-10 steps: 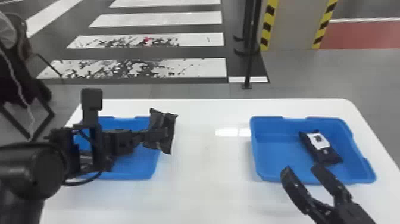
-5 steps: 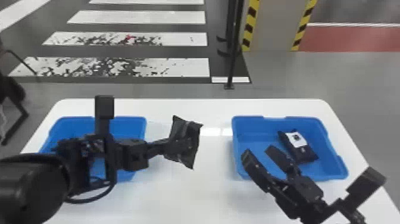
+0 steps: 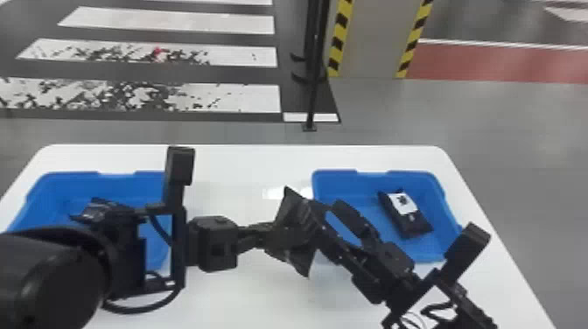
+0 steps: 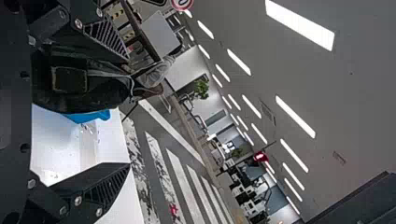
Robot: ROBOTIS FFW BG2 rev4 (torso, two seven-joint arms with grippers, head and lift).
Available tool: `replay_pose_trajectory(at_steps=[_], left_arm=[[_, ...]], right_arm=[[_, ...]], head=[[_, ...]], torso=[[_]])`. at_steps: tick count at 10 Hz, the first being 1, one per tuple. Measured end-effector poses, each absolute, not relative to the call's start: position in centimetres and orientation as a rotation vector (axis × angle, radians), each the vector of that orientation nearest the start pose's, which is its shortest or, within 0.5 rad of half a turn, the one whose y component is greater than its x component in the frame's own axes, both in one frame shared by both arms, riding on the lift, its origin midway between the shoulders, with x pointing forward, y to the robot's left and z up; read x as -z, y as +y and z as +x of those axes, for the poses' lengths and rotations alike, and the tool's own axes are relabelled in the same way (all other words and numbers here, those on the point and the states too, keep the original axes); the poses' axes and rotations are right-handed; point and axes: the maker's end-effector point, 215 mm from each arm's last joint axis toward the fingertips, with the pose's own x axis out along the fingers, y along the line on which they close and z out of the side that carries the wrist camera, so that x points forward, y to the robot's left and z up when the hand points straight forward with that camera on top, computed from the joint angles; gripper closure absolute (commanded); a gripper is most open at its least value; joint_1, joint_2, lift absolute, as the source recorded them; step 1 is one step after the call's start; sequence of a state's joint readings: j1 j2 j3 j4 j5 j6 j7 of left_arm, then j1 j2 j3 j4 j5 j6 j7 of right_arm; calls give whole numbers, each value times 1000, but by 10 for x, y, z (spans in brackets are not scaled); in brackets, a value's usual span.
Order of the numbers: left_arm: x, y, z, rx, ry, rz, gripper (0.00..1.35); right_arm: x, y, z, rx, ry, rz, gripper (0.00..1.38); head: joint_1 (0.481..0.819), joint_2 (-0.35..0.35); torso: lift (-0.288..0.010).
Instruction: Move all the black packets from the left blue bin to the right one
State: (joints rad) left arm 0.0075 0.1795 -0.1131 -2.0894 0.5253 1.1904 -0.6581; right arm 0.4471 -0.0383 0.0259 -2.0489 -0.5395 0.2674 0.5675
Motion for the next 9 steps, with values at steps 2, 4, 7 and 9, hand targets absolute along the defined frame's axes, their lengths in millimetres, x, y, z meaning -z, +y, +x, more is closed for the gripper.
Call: replay_pose_trajectory(at_steps=[2,4,7,9], left_arm=[[338,-12,392,1106,689,-398,1202],[337,-13,391,1109,689,-402,1202],[338,-10,393,1093,680,-427,351],[346,-5,385,1074,688,-481,114]], right_arm=[[319,-73,415,-687,100,599,1237],[322,-68,413,-695,109,627,1280],[322,-69,415,-693,108,641,1280],[323,-88,427,-663,100,637,1280]], head=[[695,-120],[695,-114],[695,-112],[695,-129]], torso=[[-121],[-121],[-121],[-121]])
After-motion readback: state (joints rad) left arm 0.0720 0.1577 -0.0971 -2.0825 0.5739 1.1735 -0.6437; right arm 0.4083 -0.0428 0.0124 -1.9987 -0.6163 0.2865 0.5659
